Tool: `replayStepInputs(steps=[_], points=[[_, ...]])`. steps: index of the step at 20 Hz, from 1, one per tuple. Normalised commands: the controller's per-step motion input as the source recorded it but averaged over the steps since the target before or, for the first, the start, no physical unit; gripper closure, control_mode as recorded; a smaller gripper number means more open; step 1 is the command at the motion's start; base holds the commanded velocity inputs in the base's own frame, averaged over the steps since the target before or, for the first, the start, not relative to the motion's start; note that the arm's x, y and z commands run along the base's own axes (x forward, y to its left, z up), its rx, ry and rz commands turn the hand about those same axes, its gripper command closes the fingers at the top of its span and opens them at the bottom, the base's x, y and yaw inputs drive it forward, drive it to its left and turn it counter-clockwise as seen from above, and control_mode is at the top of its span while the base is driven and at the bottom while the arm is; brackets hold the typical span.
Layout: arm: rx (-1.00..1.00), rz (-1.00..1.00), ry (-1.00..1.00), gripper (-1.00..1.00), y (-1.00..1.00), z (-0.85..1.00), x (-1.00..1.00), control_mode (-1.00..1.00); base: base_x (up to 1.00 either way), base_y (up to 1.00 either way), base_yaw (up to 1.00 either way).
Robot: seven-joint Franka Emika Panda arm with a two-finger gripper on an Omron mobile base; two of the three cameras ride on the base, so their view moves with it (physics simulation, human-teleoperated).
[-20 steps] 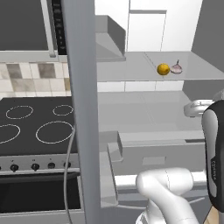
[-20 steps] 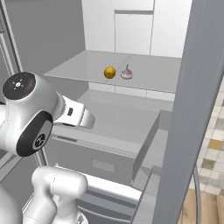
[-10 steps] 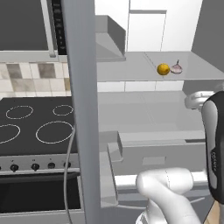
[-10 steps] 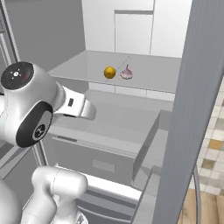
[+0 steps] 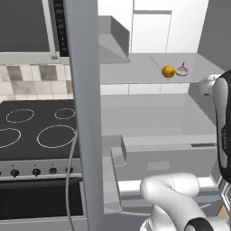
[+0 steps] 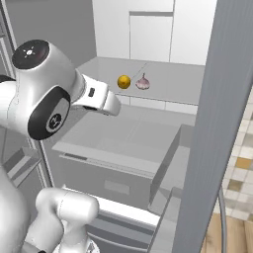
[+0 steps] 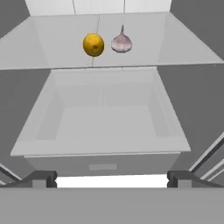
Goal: Retrieve the bottle and the shaker from the cabinet and place them next to the mixing bowl on the counter. Then add garlic from the fridge to the mixing bowl.
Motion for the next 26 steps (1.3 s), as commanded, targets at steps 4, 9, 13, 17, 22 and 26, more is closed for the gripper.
replayStepInputs(steps=[4,9,13,17,22,26], points=[[0.00,-0.10,0.04,-1.00,-0.17,0.17,0.94,-1.00,0.00,0.00,0.00],[0.00,0.00,0.13,-1.00,-0.08,0.00,1.00,-1.00,0.00,0.00,0.00],[0.00,0.00,0.08,-1.00,-0.18,0.00,0.95,-1.00,0.00,0.00,0.00],[0.01,0.04,0.05,-1.00,-0.52,0.00,0.75,-1.00,0.00,0.00,0.00],[0.00,0.06,0.00,-1.00,-0.58,-0.30,0.88,-1.00,0.00,0.00,0.00],[0.05,0.14,0.00,-1.00,-0.27,-0.14,0.65,-1.00,0.00,0.00,0.00]])
